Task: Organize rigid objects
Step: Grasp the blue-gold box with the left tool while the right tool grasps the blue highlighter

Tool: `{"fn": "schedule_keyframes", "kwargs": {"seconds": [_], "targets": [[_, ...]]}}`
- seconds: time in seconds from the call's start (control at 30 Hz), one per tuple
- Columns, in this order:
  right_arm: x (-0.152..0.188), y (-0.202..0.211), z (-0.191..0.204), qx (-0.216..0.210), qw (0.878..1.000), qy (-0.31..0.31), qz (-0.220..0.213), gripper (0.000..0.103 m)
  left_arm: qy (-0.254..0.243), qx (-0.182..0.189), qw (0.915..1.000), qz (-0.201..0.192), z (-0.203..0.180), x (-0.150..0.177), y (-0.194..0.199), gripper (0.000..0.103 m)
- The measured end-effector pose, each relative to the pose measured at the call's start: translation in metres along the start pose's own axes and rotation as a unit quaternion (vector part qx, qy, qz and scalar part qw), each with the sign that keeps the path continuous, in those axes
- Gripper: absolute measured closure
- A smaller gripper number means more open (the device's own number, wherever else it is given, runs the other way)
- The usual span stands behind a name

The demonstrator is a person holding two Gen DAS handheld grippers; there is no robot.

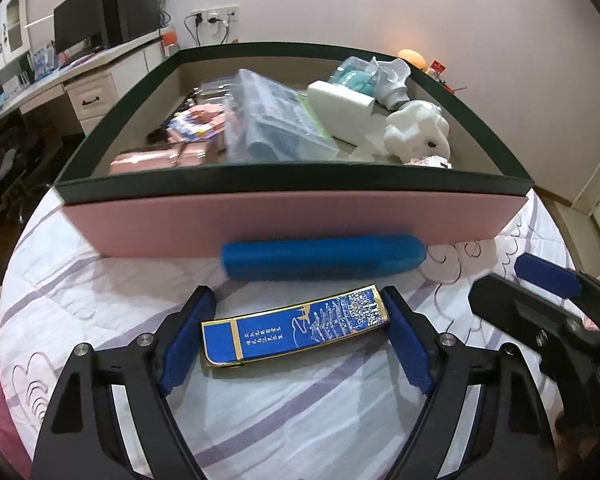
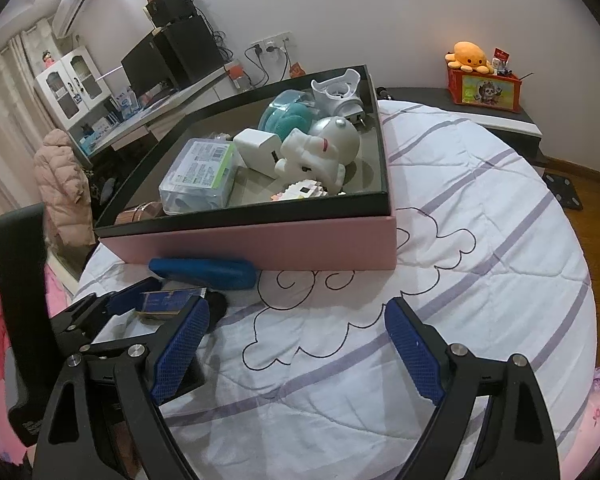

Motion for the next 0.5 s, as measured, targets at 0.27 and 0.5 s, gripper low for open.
{"fn": "schedule_keyframes", "kwargs": {"seconds": [0.27, 0.5], "targets": [[0.000, -0.020, 0.023, -0.007, 0.999, 0.034, 0.020, 0.012, 0.008, -0.015, 0.9999, -0.002, 0.039, 0.013, 0.016, 0.019], [-0.006, -0.049, 0.049, -0.018, 0.994, 0.099, 0.045, 0.010, 0.021, -0.030, 0.9993, -0.005, 0.075, 0.017, 0.021, 0.019]]}}
Point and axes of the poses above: each gripper's, at about its wrist camera, not at the fingertips, and y roughly against the way its jaws point, z to its left, x to its underside, the point moved 4 cm from there along -y, roughly the way its jaws point, and after that the axes turned 1 degree about -x, right-handed, at the moved point
